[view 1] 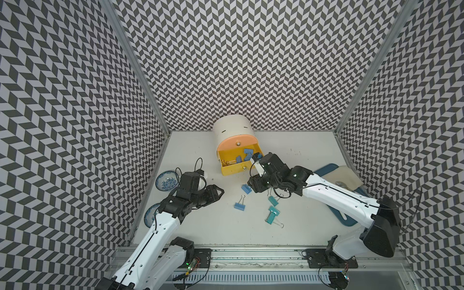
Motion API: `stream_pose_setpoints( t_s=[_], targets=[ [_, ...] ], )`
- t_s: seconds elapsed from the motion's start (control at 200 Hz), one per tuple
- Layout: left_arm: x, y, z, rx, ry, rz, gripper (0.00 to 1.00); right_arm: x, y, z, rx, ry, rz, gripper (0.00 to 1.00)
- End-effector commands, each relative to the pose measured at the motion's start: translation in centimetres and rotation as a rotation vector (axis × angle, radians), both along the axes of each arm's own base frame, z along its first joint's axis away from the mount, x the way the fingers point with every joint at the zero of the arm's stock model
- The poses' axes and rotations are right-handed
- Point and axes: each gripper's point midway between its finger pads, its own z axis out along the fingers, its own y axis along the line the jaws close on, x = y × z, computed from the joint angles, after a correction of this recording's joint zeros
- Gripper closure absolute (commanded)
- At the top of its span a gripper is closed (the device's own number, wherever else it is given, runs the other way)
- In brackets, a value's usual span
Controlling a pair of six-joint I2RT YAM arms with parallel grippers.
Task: Put the binder clips in the drawer according to color
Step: Pick up the binder clip at the center of the board.
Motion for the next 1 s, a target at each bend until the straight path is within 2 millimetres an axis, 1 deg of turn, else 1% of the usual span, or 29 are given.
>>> stream_pose_setpoints(
  t_s=[0.0, 0.11, 0.28, 0.421, 0.561, 0.736, 0.871, 0.996],
  targets=[
    [0.5, -0.3, 0.0, 0.018, -0.030, 0.002, 0.47, -0.1, 0.1, 1.5, 0.084, -0.018, -0.019, 0.36],
    [0.3, -0.8, -0.5, 0.034, -0.025, -0.012, 0.47, -0.6, -0.3, 0.6, 0.081, 0.000, -0.026, 0.36],
    [0.0, -1.7, -1.8, 0.067, -0.009, -0.039, 0.46, -1.3, -1.2, -1.0, 0.063, 0.026, -0.040, 0.36],
    [-0.3, -2.6, -2.7, 0.093, 0.002, -0.067, 0.45, -1.6, -2.4, -2.0, 0.056, 0.040, -0.083, 0.35],
    [-0.6, -3.6, -3.5, 0.108, 0.005, -0.094, 0.45, -1.8, -3.6, -2.7, 0.067, 0.059, -0.111, 0.34],
    [-0.6, -5.3, -4.1, 0.168, -0.011, -0.141, 0.44, -1.7, -4.7, -2.7, 0.080, 0.065, -0.138, 0.34],
    [-0.1, -6.6, -4.3, 0.237, -0.032, -0.183, 0.42, -1.6, -5.2, -2.5, 0.091, 0.067, -0.151, 0.33],
    [0.4, -7.5, -5.0, 0.321, -0.043, -0.228, 0.40, -1.6, -5.6, -2.4, 0.096, 0.065, -0.157, 0.33]
  ],
)
